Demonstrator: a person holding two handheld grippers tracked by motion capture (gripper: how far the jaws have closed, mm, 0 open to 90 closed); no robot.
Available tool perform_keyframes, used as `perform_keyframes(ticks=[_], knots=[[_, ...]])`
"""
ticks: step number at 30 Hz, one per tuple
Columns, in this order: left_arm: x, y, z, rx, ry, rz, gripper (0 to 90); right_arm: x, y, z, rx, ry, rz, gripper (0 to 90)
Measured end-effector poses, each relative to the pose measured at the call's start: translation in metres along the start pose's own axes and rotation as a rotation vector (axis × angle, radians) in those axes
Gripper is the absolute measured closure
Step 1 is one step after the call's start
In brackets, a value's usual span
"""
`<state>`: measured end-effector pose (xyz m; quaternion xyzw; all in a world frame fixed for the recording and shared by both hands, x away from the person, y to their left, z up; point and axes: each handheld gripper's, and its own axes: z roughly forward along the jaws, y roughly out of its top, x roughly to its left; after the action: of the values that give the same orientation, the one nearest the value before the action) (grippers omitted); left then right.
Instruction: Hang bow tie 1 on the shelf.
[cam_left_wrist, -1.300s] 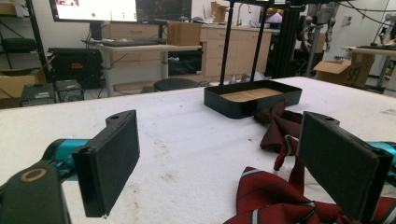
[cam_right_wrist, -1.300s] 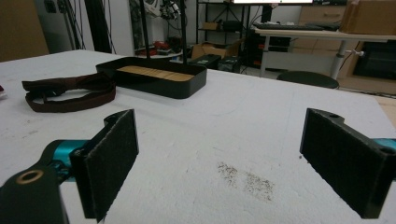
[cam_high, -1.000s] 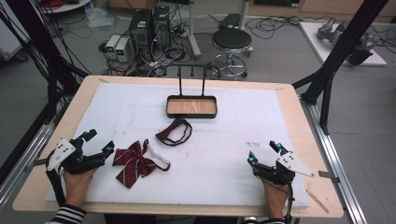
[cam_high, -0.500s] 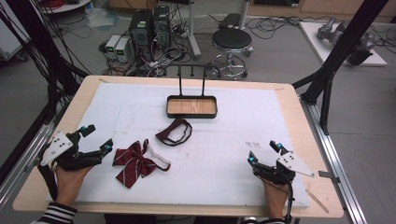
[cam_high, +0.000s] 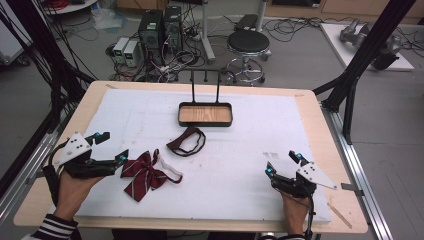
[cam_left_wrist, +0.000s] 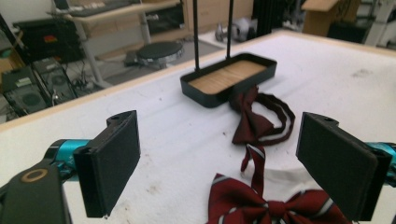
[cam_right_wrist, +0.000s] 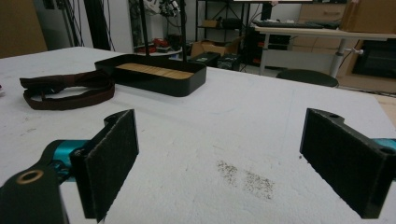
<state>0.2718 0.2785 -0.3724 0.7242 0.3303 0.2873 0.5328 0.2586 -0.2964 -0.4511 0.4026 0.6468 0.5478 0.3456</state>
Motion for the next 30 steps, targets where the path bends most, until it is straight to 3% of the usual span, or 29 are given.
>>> perform_keyframes(ticks=[1, 2, 8, 17, 30], knots=[[0.000, 0.002, 0.002, 0.034, -0.008, 0.001, 14.1, 0.000, 0.000, 0.000, 0.000, 0.000, -0.001, 10.7], [0.000, 0.002, 0.002, 0.034, -0.008, 0.001, 14.1, 0.000, 0.000, 0.000, 0.000, 0.000, -0.001, 10.7], [-0.003, 0.005, 0.012, 0.145, -0.053, -0.030, 14.0, 0.000, 0.000, 0.000, 0.000, 0.000, 0.005, 10.7], [-0.015, 0.007, 0.030, 0.289, -0.128, 0.006, 14.2, -0.001, 0.000, 0.000, -0.003, 0.001, 0.006, 10.7], [-0.029, 0.009, 0.053, 0.444, -0.185, 0.053, 14.5, -0.002, 0.000, 0.000, -0.005, 0.003, 0.013, 10.7]])
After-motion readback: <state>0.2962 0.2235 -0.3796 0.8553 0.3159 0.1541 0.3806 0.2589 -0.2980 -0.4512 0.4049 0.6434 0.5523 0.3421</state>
